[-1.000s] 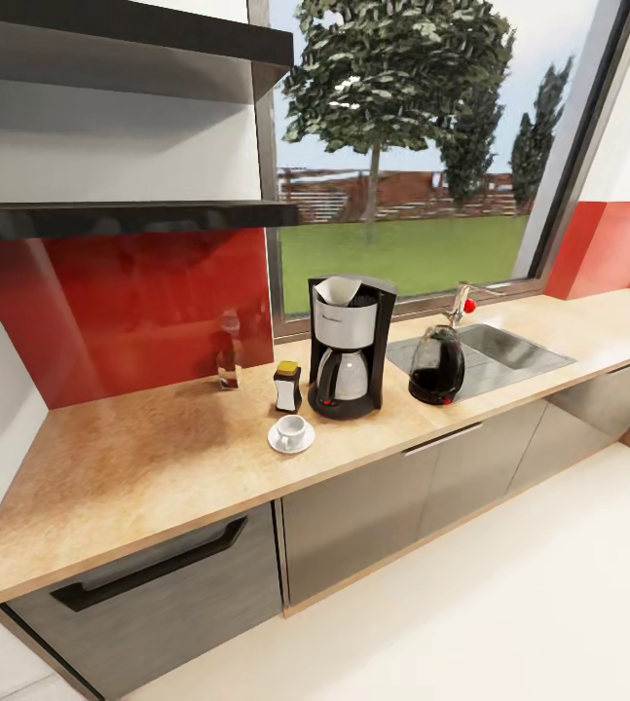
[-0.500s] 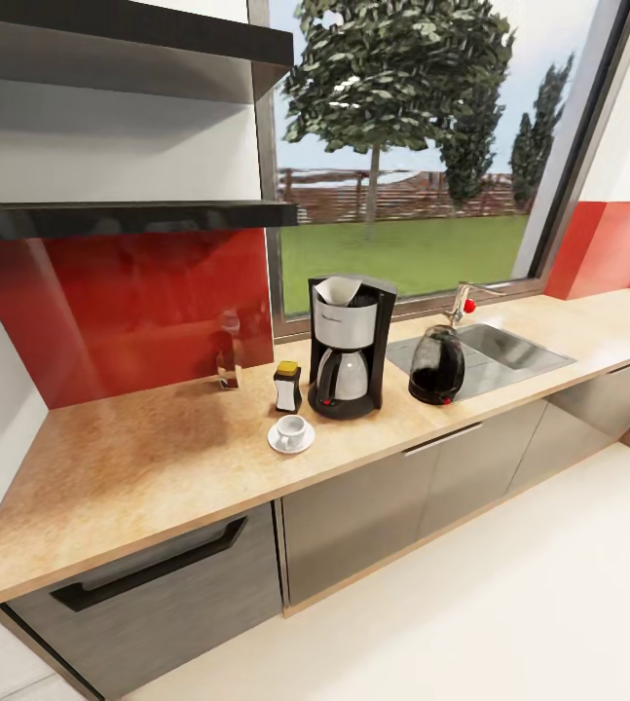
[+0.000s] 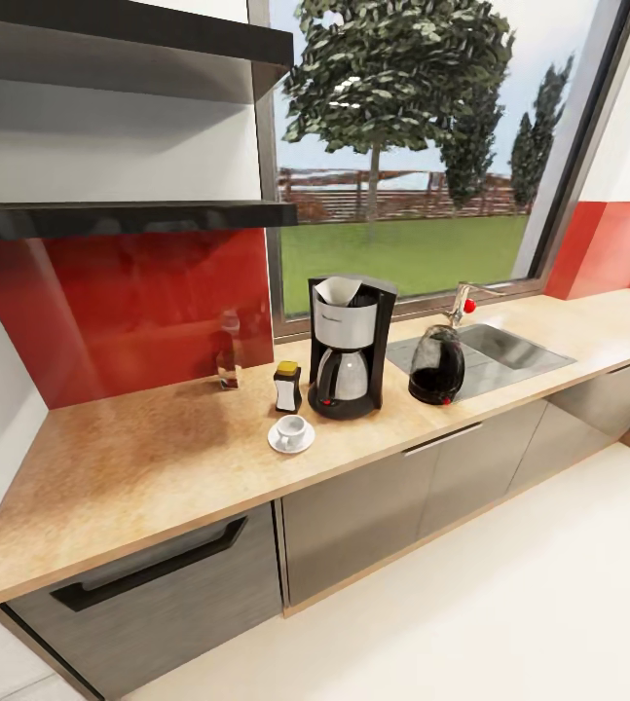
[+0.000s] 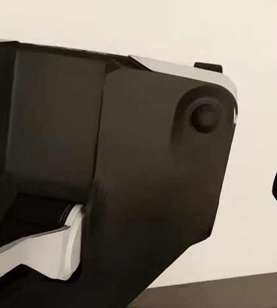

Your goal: Set up a coffee station on the kitchen countertop: keep the coffee maker on the countertop, move the bottle of coffee from the kitchen shelf to the counter next to the coffee maker, place a paper coffee filter on top of the coffee maker, put the saucer next to the coffee maker with the coffee cup on the saucer, and place the electric kettle next to the coffee maker.

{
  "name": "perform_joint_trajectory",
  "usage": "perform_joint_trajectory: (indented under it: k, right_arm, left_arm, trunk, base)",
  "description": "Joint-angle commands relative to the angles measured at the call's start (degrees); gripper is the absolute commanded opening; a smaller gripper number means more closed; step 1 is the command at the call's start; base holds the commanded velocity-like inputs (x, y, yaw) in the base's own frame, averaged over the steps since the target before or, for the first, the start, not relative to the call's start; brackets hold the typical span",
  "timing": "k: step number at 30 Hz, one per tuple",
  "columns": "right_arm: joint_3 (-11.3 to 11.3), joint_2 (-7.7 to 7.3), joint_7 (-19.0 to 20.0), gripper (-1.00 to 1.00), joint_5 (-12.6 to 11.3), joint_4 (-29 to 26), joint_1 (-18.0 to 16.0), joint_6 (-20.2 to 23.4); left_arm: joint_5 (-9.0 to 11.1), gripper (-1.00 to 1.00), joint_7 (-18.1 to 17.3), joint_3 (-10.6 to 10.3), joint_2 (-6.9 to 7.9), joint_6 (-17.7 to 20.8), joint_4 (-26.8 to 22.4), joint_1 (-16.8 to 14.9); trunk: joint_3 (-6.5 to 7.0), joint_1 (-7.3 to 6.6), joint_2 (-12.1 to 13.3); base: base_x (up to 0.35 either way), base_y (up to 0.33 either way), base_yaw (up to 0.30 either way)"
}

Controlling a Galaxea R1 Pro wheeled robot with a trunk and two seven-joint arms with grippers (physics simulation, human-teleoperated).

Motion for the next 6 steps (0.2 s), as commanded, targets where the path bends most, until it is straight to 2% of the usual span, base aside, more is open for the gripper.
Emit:
perform_joint_trajectory:
  k: [1, 6]
  right_arm:
    - [0.42, 0.0, 0.18, 1.0, -0.6, 0.13, -0.07, -0.34]
    - [0.42, 0.0, 0.18, 1.0, -0.6, 0.09, -0.04, -0.45]
  left_arm:
    - [-0.58, 1.0, 0.24, 0.47, 0.0, -0.26, 0.13, -0.08]
    - [-0.51, 1.0, 0.18, 0.55, -0.04, -0.25, 0.13, -0.05]
  trunk:
    - [-0.12, 0.03, -0.12]
    - [-0.12, 0.03, -0.12]
  base:
    - [0.0, 0.0, 0.0]
    - [0.0, 0.0, 0.0]
